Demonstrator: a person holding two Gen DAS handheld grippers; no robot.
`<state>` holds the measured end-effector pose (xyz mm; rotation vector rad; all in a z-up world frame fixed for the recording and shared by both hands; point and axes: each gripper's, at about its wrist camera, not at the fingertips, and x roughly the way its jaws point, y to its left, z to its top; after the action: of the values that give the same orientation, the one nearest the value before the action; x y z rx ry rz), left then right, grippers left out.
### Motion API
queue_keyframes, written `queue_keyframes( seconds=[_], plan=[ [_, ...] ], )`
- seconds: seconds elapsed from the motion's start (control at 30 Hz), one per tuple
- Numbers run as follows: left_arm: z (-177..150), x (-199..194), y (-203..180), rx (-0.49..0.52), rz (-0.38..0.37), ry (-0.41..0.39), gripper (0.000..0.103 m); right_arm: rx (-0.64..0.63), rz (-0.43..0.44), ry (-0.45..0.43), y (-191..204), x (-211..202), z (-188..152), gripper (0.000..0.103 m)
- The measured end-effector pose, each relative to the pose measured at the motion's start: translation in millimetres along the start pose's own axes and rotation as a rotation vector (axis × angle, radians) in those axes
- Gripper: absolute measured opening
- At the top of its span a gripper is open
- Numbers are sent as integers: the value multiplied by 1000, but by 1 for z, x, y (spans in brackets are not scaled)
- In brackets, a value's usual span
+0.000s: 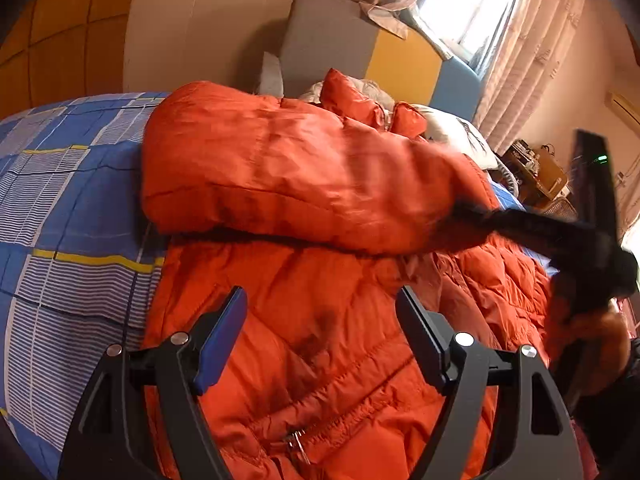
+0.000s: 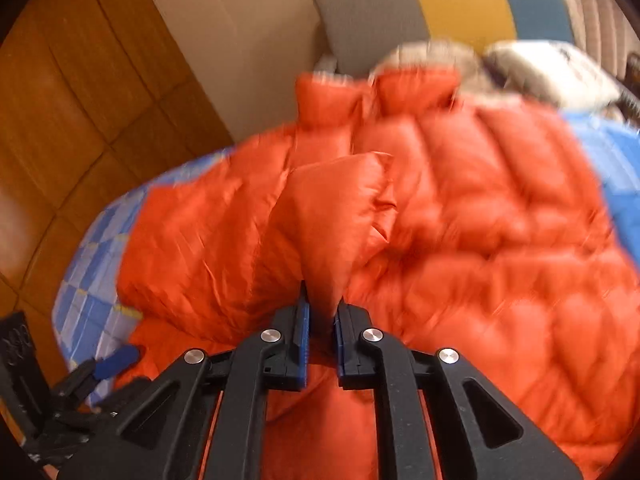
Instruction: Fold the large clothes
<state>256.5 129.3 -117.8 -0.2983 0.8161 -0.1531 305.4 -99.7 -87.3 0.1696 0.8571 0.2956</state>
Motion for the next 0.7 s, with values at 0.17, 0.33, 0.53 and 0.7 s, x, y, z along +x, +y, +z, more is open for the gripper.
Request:
queue_keyframes(
  seconds=[0.17, 0.33, 0.53, 0.7],
  plan=[
    [15, 4, 4, -25, 13, -24, 76, 48, -99, -68, -41, -17, 22, 8],
    [28, 6, 6, -26, 23, -47, 76, 129, -205, -84, -90, -19, 36, 8],
    [49, 11, 3, -7, 35, -66, 76, 188, -271, -54, -130, -11, 35, 8],
    [76, 25, -11, 49, 67, -77, 76, 187, -279, -47, -136, -11, 32, 17]
  ],
)
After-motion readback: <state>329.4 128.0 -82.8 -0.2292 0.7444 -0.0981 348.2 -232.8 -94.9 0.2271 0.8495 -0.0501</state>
